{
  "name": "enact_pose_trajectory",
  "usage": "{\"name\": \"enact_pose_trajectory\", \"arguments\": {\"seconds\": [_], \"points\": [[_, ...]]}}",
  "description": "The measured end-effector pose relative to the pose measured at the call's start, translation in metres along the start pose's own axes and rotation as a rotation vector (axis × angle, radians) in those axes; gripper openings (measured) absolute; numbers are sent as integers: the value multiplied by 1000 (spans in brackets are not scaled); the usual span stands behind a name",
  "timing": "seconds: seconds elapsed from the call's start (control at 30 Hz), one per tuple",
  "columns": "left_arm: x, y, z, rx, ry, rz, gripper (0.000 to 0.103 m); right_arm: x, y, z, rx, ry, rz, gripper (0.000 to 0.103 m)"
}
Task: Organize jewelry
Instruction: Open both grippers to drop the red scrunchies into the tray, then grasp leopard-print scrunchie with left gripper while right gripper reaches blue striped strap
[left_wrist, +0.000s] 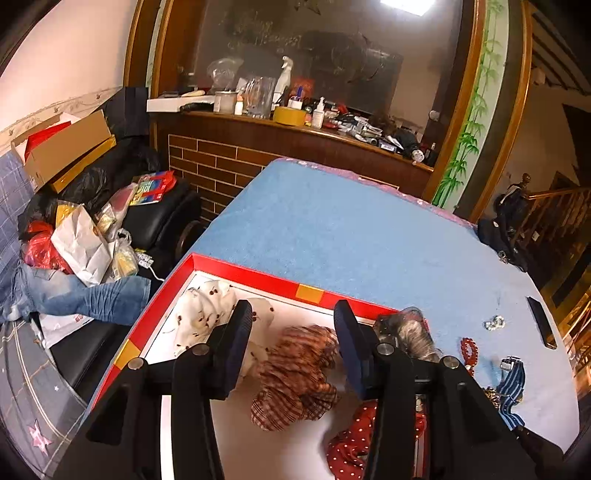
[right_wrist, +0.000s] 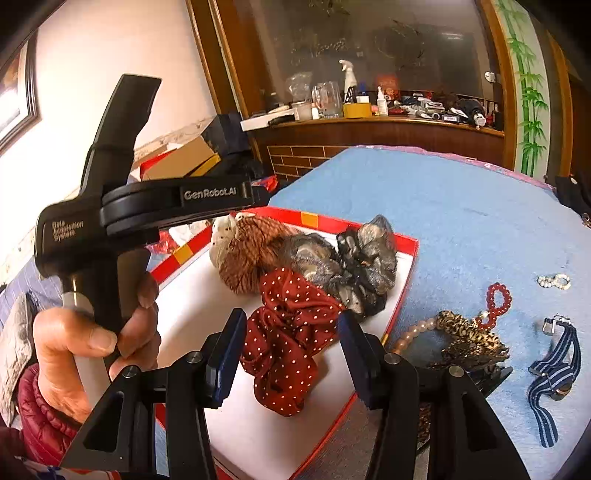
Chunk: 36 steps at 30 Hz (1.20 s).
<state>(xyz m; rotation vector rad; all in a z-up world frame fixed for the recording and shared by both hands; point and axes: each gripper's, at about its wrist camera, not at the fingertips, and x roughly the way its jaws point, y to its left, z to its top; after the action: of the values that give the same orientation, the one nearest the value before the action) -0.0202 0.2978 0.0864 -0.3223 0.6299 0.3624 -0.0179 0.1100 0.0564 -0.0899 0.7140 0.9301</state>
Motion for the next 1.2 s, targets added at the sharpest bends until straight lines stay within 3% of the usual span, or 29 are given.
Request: {"name": "enact_pose_trajectory", "arguments": {"seconds": [0.43,0.67,0.73,0.87,1.0,1.07,1.2], "points": [[-1,-13,-2,36,0,-21,45,-13,-16,8,57,-50,-4,56],[-10,-40,-9,128,-7,-74,50,-60,-72,17,176,-147,-62,61],[-11,-50,-13,160,-4,-91,51,-73,-101,12,213,-152,-138,62],[-9,-68,-22,215,45,-173,51,-89,-154,-4,323,-130,-233,62],[-2,-95,-36,281,152,-307,51,-97,-201,-23,447,-89,-294,71],[-3,-105,-43,307,187,-350,52,-99,-216,-30,504,-65,-290,71],[-12,-131,-60,388,230,-411,65,-95,-231,-38,560,-22,-269,73]]}}
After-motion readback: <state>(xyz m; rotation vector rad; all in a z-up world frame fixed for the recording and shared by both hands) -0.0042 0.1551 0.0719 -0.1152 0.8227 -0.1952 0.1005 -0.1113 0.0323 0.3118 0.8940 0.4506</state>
